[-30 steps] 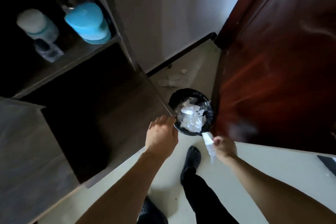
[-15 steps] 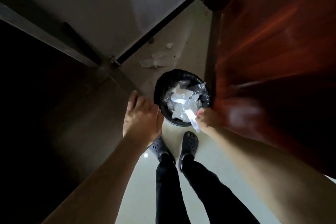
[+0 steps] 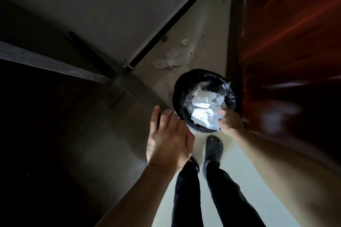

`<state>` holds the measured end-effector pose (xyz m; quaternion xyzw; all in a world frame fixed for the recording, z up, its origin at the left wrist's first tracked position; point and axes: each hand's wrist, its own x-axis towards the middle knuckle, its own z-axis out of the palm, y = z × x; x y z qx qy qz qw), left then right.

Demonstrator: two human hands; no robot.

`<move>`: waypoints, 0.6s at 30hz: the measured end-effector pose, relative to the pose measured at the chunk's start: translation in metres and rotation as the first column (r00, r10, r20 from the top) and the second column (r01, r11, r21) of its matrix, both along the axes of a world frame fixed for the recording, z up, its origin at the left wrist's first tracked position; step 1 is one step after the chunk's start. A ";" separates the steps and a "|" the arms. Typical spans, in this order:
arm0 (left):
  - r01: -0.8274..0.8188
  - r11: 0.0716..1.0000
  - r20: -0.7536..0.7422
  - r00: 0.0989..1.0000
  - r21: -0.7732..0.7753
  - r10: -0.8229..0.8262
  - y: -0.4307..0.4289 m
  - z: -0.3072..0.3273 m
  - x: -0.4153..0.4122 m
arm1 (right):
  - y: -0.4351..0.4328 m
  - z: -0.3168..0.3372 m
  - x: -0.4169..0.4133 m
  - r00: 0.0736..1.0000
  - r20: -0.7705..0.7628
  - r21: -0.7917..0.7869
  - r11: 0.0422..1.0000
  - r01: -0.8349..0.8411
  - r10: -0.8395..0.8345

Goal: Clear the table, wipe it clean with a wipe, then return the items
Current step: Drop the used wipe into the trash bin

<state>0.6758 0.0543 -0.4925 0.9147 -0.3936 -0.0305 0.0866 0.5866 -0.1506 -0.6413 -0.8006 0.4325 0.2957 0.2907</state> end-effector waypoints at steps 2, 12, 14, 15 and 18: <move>0.000 1.000 0.000 1.000 -0.007 0.000 0.000 0.000 0.000 | -0.001 0.011 -0.006 1.000 -0.001 0.010 1.000 0.029 -0.029; -0.071 0.995 -0.193 0.978 0.065 0.083 -0.006 0.022 -0.004 | 0.017 0.093 -0.013 0.988 0.149 0.039 0.999 -0.035 0.028; -0.159 0.987 -0.284 0.945 0.033 0.162 -0.006 0.048 -0.011 | 0.022 0.119 -0.013 0.977 0.200 0.033 0.997 -0.077 0.069; -0.209 0.978 -0.312 0.928 0.018 0.204 -0.003 0.065 -0.015 | 0.024 0.132 -0.013 0.969 0.227 0.031 0.994 -0.108 0.098; -0.330 0.944 -0.375 0.874 0.009 0.309 0.016 0.117 -0.028 | 0.031 0.179 -0.011 0.945 0.291 0.022 0.986 -0.165 0.151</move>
